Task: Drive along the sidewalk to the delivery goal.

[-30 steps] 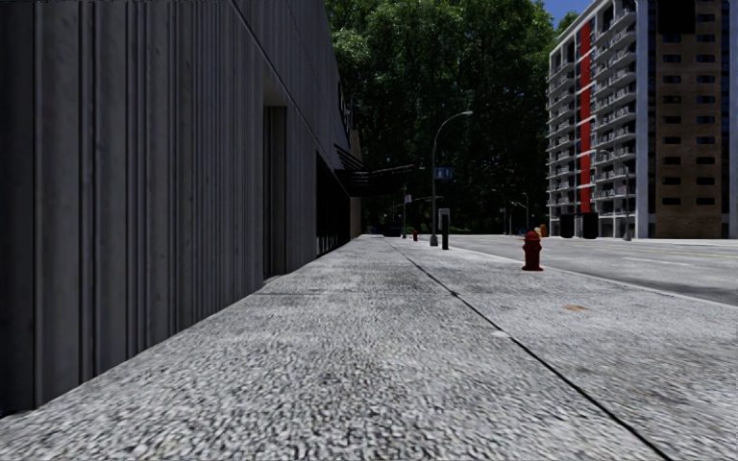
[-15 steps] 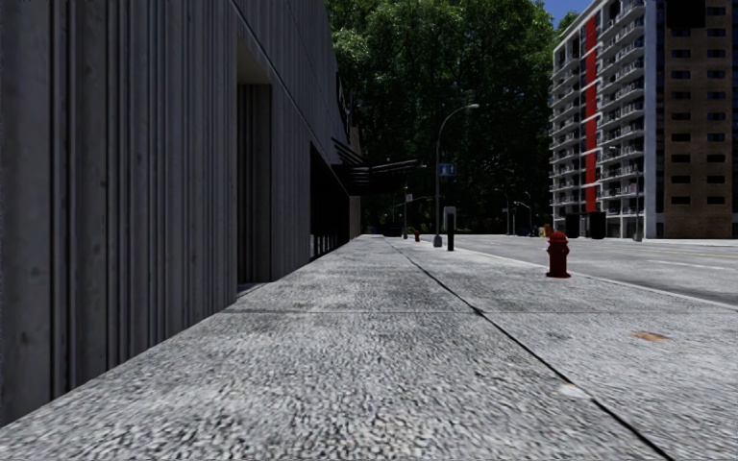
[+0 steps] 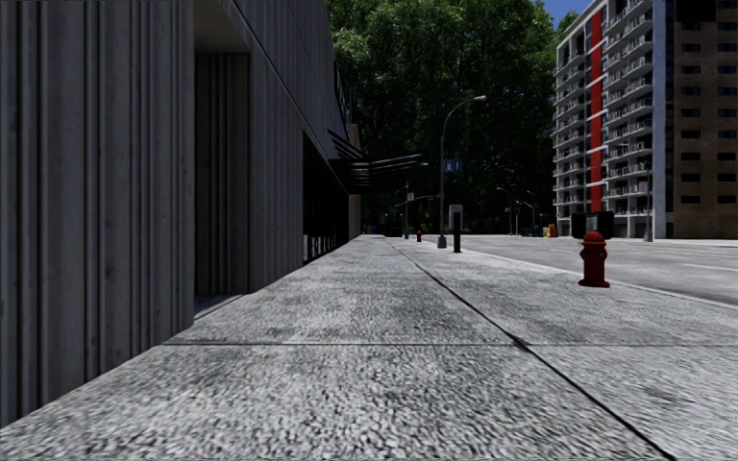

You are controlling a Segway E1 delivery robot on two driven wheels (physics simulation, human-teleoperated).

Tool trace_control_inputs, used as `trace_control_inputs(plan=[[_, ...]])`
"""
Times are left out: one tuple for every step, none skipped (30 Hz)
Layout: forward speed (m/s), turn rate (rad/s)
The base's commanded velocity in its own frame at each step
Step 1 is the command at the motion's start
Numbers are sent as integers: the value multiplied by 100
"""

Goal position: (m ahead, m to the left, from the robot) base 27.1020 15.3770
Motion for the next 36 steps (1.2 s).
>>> trace_control_inputs(plan=[[200,0],[200,0],[200,0],[200,0],[200,0],[200,0],[200,0],[200,0],[200,0],[200,0],[200,0],[200,0],[200,0],[200,0],[200,0],[200,0],[200,0],[200,0],[200,0],[200,0],[200,0],[200,0],[200,0],[200,0],[200,0],[200,0],[200,0],[200,0],[200,0],[200,0],[200,0],[200,0],[200,0],[200,0],[200,0],[200,0]])
